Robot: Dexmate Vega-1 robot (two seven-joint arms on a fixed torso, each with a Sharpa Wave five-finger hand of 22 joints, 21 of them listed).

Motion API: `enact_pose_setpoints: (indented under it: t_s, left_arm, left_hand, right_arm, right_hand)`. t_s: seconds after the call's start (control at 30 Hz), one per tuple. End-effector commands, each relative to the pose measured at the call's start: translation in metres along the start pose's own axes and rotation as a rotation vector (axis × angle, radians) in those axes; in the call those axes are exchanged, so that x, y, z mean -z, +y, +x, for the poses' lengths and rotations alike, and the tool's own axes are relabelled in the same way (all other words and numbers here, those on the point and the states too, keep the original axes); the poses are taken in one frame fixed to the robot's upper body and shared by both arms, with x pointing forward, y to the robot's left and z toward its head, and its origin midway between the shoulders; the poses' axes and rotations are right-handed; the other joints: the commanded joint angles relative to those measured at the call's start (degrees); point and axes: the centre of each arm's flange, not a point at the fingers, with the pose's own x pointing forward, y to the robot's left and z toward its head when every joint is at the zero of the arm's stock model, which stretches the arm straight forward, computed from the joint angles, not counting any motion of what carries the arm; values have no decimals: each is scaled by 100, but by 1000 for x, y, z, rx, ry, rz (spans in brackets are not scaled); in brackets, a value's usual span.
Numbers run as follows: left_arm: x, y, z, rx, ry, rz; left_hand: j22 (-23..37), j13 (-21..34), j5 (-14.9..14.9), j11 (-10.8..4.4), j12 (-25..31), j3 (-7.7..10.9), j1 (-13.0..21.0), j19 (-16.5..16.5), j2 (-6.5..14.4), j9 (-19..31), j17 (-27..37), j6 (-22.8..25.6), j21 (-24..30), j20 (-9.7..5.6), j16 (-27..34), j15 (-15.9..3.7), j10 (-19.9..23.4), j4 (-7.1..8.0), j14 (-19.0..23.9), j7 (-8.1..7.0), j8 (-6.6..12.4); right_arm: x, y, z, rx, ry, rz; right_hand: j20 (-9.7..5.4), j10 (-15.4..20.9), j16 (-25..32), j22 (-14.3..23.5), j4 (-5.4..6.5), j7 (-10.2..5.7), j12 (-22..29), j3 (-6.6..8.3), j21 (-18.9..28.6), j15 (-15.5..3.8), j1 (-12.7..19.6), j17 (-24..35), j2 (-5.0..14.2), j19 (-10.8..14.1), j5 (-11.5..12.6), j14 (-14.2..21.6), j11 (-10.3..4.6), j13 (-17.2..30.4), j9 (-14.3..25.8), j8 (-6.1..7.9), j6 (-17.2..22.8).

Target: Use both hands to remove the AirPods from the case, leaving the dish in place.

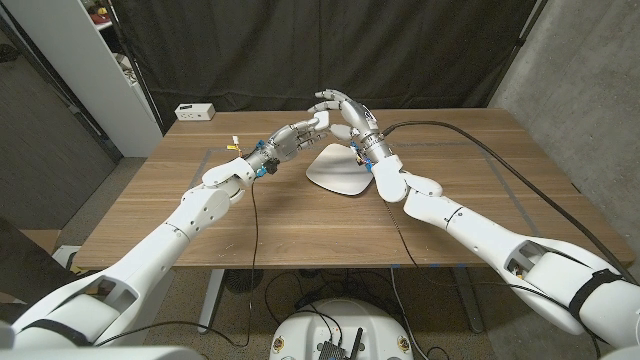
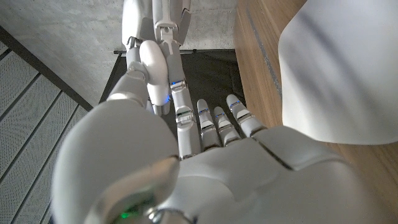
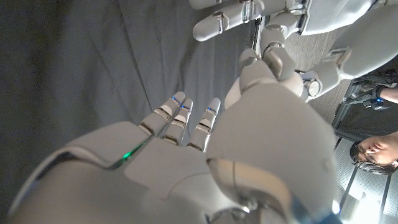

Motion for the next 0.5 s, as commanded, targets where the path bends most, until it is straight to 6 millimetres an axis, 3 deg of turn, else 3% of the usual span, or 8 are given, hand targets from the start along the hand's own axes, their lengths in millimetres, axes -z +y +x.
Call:
enact_pose_setpoints:
  t_s: [0.03,0.17,0.4,0.5]
  left_arm:
    - [-9,5,-2,21,24,51]
    - [-15,7,-5,19,43,103]
    - [-24,8,-11,17,80,180]
    - [-32,8,-15,9,104,249]
  left_hand:
    - [31,-9,28,19,-29,-2,814,4,757,71,11,-40,-19,5,-24,-2,-66,21,-52,-40,-18]
    - [33,-18,21,7,-47,-45,801,5,756,130,11,62,-22,-17,-30,-2,-83,49,-95,-145,34]
    - [34,-32,8,-23,-72,-140,744,15,709,210,10,188,-25,-44,-35,-26,-99,80,-143,-262,94]
    - [35,-41,10,-33,-101,-172,730,7,713,251,12,163,-32,-32,-37,-11,-148,93,-179,-348,90]
  right_arm:
    - [6,-1,-4,-50,57,-16]
    - [10,-3,-4,-97,96,-31]
    - [12,-7,-2,-139,148,-42]
    - [15,-11,1,-173,190,-42]
  right_hand:
    - [-28,-310,-44,9,-1,-4,-115,-54,-3,-969,25,33,-15,-63,-37,-166,68,37,21,-139,-209]
    - [94,-740,-86,15,73,-2,-215,-136,-6,-916,-146,88,-33,-181,-57,-557,142,64,34,-349,-660]
    - [194,-1225,-108,18,76,4,-275,-176,-6,-797,-228,135,-60,-282,-38,-890,262,85,54,-463,-1127]
    - [296,-1614,-126,22,86,9,-298,-210,0,-614,-300,161,-71,-353,-33,-1175,337,95,46,-529,-1610]
